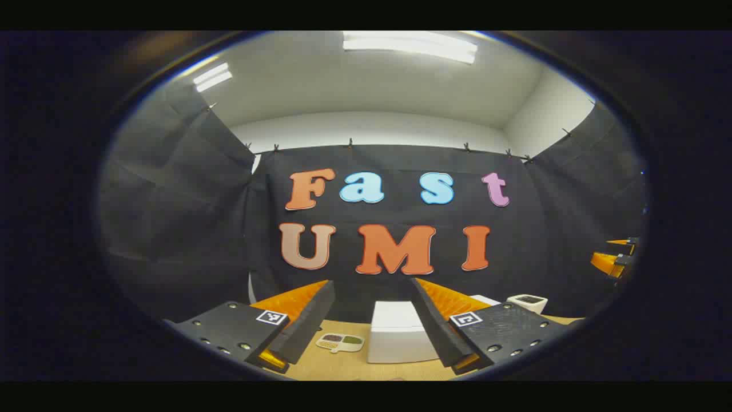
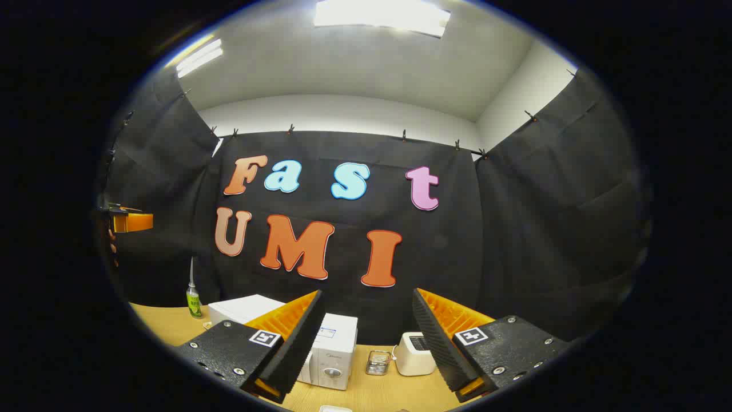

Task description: Open the microwave oven with the left hand, put the food in, and close the microwave oven.

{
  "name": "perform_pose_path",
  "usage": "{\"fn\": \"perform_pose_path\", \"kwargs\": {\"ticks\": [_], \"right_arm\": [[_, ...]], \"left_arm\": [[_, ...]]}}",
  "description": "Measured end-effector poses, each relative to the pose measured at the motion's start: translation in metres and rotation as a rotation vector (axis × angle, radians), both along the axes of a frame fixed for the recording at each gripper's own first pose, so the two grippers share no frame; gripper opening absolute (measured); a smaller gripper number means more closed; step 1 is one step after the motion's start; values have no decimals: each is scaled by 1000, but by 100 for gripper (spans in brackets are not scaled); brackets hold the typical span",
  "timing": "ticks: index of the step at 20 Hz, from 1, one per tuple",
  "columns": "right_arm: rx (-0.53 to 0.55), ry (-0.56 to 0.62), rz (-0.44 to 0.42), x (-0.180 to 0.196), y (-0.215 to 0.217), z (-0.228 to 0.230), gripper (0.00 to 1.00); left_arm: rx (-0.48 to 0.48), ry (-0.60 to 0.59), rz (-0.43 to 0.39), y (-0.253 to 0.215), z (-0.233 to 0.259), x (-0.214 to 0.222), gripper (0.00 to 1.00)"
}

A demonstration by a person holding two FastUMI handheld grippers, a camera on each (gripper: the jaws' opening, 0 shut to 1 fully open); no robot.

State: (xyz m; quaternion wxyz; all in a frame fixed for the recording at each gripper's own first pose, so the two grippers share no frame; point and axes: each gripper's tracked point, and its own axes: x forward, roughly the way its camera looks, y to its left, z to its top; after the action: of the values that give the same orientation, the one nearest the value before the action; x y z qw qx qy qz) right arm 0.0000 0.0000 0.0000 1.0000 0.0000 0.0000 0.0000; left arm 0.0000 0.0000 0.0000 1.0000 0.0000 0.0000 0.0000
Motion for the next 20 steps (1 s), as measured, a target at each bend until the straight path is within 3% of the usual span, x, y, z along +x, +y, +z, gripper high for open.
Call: {"fn": "perform_pose_path", "kwargs": {"ticks": [7,13,20], "right_arm": [[37,-5,-19,-6,-16,-1,95],[41,10,-47,-9,-28,-11,95],[46,26,-16,-14,-24,-25,95]], "left_arm": [[68,-14,8,-5,-9,-1,87],[33,5,-12,-11,-21,1,89],[-23,12,-69,-39,-36,1,90]]}}
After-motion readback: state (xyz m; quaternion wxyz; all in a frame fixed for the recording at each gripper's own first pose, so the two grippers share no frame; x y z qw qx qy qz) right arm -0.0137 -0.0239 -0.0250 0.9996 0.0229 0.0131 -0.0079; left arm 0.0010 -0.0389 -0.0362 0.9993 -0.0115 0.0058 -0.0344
